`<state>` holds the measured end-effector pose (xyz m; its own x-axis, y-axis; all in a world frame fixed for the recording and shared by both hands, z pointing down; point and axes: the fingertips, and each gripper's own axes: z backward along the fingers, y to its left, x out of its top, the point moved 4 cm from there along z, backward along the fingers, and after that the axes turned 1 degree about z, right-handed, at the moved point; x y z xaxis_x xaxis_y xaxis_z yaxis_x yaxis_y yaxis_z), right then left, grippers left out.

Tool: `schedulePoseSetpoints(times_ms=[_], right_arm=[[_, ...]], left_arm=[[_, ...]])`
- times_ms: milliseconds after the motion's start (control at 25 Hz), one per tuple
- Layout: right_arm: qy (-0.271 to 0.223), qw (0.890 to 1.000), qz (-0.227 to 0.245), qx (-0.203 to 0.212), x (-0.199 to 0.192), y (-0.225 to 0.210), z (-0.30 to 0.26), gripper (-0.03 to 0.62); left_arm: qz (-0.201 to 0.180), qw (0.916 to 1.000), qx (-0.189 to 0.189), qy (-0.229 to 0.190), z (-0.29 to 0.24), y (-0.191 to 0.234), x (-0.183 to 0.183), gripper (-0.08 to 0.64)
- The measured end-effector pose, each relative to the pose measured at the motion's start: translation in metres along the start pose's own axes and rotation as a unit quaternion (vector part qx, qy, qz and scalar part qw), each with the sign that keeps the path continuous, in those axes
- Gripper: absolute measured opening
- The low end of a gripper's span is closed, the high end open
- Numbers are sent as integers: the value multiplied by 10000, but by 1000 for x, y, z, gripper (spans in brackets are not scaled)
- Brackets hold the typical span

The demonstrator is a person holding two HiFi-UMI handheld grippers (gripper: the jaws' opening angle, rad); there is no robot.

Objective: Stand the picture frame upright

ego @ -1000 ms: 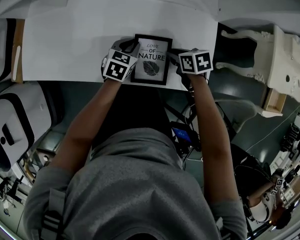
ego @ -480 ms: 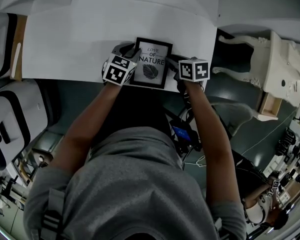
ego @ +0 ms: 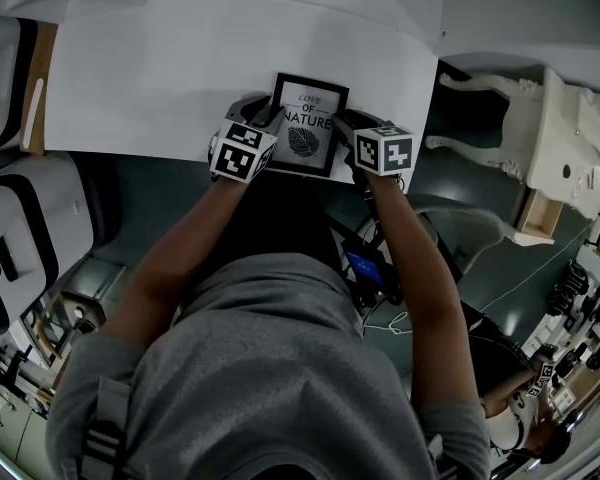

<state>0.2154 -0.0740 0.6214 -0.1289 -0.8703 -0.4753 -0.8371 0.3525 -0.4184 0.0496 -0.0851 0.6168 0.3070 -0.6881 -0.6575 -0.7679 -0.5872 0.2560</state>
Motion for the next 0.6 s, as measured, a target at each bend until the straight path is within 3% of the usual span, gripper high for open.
schedulePoseSetpoints(times_ms=[320, 600], right_arm=[[90, 9996, 80, -250, -1, 6, -3, 135], [5, 9982, 84, -589, -1, 6, -3, 135]], left_arm=[[131, 9998, 64, 114, -3, -7, -7, 133], [10, 9994, 293, 166, -7, -8, -8, 133]])
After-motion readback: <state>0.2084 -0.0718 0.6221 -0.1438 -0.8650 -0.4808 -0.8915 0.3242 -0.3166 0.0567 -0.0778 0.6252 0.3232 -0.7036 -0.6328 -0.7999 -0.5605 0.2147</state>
